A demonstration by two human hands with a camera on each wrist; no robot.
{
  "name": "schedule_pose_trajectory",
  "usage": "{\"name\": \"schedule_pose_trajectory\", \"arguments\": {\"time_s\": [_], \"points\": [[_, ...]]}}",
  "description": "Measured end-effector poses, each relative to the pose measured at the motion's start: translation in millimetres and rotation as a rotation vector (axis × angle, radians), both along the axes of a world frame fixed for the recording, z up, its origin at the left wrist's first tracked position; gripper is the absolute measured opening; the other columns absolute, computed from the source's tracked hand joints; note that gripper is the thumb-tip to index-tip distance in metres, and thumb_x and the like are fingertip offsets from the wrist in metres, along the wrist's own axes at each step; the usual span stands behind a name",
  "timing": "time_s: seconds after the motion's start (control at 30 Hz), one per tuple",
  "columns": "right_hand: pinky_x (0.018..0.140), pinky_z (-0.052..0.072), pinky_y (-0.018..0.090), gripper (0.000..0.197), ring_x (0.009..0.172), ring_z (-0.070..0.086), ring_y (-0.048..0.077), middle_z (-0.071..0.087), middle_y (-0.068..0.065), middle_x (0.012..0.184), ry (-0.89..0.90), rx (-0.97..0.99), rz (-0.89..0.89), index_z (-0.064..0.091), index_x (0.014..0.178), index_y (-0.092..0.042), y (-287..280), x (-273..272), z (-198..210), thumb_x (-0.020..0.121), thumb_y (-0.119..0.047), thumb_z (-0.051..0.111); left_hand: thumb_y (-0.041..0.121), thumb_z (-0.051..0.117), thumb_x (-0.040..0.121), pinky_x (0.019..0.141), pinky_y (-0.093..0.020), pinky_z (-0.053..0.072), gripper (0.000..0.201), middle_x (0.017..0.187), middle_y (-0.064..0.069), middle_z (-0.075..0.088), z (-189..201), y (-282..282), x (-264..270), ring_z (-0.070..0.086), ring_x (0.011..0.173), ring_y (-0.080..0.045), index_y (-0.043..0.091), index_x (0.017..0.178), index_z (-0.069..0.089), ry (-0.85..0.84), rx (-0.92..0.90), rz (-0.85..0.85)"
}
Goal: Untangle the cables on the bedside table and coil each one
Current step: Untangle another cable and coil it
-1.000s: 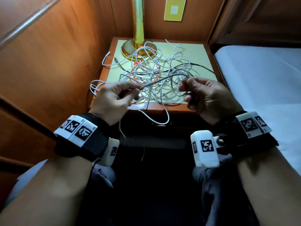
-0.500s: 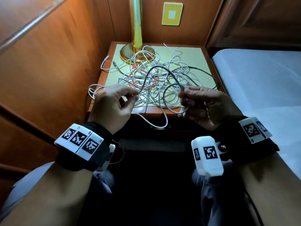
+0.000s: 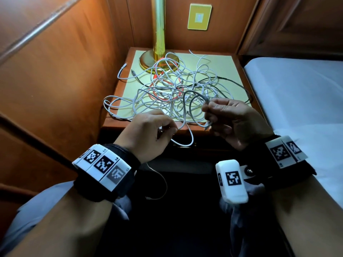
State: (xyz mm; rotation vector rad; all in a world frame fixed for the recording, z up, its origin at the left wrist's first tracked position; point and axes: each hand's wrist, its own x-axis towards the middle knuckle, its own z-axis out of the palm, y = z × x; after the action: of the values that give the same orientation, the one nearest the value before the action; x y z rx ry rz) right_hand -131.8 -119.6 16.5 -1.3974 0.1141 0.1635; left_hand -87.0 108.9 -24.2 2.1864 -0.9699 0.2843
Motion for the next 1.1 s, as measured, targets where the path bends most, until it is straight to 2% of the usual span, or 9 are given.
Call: {"name": "schedule_pose_trajectory", "arguments": {"time_s": [0.1,0.23,0.47,0.57,0.67,0.8,0.87,0.93,1.1], "points": [[0.041,0.027,0.017,0.018,0.041,0.041,0.005,0.054,0.004,0.063,-0.058,-0.088,-0.034,0.066,0.089,-0.003,6,1,-2,0.098,-0.008,0.051,0.017,0.069,0.087,0.067,-0.033,0.052,0.009,0.082,0.0,0.065,-3,-3,-3,0.063,0.071,-0.019,0.011,0.088,0.076,0.052,0.02,-0.069],[0.043,0.034,0.018,0.016,0.045,0.042,0.014,0.064,0.008,0.068,-0.18,-0.324,-0.012,0.069,0.089,-0.004,13,3,-8,0.098,-0.004,0.055,0.017,0.069,0.089,0.069,-0.035,0.052,0.009,0.083,-0.001,0.065,-3,-8,-6,0.064,0.075,-0.02,0.012,0.09,0.077,0.05,0.018,-0.143],[0.05,0.043,0.027,0.013,0.05,0.052,0.018,0.072,0.005,0.079,-0.169,-0.575,0.113,0.069,0.088,-0.006,20,2,-15,0.097,-0.011,0.061,0.01,0.07,0.09,0.074,-0.018,0.048,0.007,0.084,0.002,0.066,7,-7,-6,0.063,0.077,-0.012,0.007,0.092,0.076,-0.036,-0.122,-0.074],[0.046,0.04,0.022,0.016,0.048,0.05,0.019,0.073,0.013,0.082,-0.116,-0.53,0.191,0.065,0.088,-0.002,22,1,-13,0.099,-0.009,0.056,0.011,0.072,0.09,0.072,-0.02,0.049,0.005,0.084,0.0,0.069,11,-5,-6,0.062,0.076,-0.012,0.007,0.091,0.075,-0.068,-0.156,0.013],[0.042,0.034,0.017,0.016,0.044,0.044,0.014,0.06,0.013,0.07,-0.055,-0.333,0.228,0.059,0.09,0.004,22,1,-9,0.1,-0.004,0.049,0.021,0.073,0.09,0.065,-0.016,0.045,0.014,0.083,0.001,0.066,10,-5,-8,0.056,0.067,-0.009,0.008,0.093,0.07,-0.041,-0.184,0.066],[0.041,0.028,0.015,0.015,0.044,0.043,0.008,0.049,0.008,0.065,0.059,-0.071,0.238,0.055,0.088,-0.002,21,-4,-3,0.099,-0.008,0.047,0.046,0.059,0.093,0.068,-0.017,0.043,0.039,0.103,0.007,0.065,5,-3,-3,0.056,0.071,-0.002,0.018,0.119,0.063,0.274,-0.131,0.062],[0.04,0.031,0.016,0.019,0.04,0.044,0.005,0.044,0.009,0.065,0.106,0.011,0.232,0.051,0.085,-0.003,20,-5,0,0.101,-0.007,0.041,0.047,0.054,0.094,0.068,-0.022,0.043,0.032,0.089,0.014,0.067,4,-4,-3,0.058,0.071,0.0,0.021,0.107,0.067,0.4,-0.148,0.012],[0.04,0.034,0.017,0.021,0.038,0.043,0.004,0.044,0.008,0.066,0.122,0.043,0.228,0.05,0.084,-0.004,22,-5,0,0.101,-0.007,0.039,0.046,0.053,0.096,0.064,-0.024,0.043,0.034,0.073,0.011,0.065,5,-6,-4,0.058,0.064,-0.004,0.015,0.089,0.066,0.482,-0.238,-0.055],[0.039,0.031,0.017,0.022,0.038,0.035,0.005,0.048,0.004,0.064,0.106,-0.006,0.274,0.057,0.086,-0.006,29,-2,-6,0.098,-0.024,0.056,0.062,0.047,0.089,0.063,-0.041,0.045,0.048,0.065,0.009,0.056,0,-6,0,0.052,0.061,-0.012,0.018,0.075,0.06,0.465,-0.243,0.015]]}}
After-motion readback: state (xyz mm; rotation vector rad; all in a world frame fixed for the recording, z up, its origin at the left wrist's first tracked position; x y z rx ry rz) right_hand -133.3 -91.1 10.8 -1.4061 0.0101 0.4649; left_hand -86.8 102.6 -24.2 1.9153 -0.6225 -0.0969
